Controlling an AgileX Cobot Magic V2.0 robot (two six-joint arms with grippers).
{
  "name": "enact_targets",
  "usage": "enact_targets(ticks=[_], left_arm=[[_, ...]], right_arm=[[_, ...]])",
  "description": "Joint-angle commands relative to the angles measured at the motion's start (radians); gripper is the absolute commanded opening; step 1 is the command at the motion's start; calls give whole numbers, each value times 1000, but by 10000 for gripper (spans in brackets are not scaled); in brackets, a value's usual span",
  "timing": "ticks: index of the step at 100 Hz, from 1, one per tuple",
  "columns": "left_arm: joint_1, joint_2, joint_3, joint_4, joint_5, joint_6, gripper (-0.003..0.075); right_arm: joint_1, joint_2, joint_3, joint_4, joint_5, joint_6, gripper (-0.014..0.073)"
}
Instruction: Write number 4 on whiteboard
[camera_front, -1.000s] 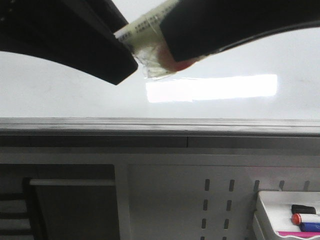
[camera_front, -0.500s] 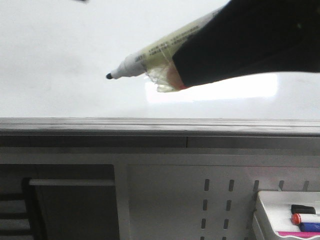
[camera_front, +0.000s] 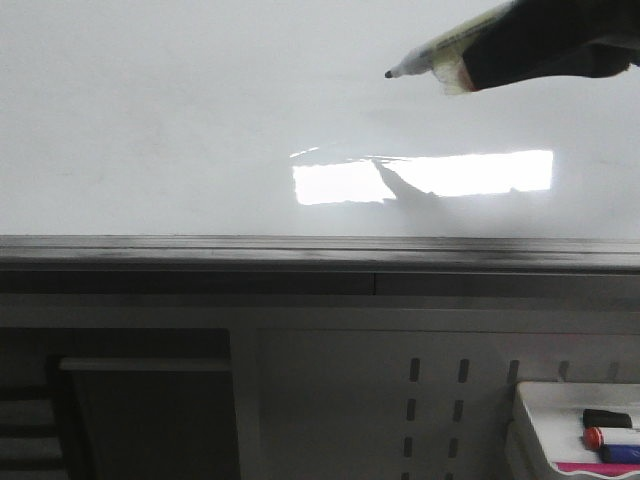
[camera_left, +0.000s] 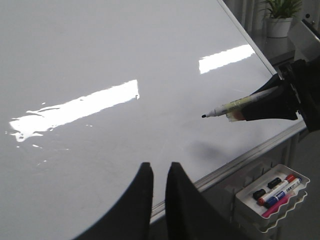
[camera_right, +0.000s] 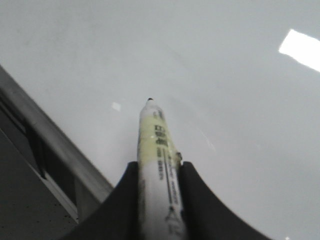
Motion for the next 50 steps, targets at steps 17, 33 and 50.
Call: enact_targets(ticks=[17, 33, 50], left_arm=[[23, -88, 26, -69, -70, -17, -20], [23, -88, 26, -69, -70, -17, -20], [23, -88, 26, -69, -70, -17, -20]], right_arm=[[-37, 130, -190, -20, -25, -6, -60], [-37, 195, -265, -20, 12, -6, -60], [-48, 224, -291, -22, 12, -6, -52]])
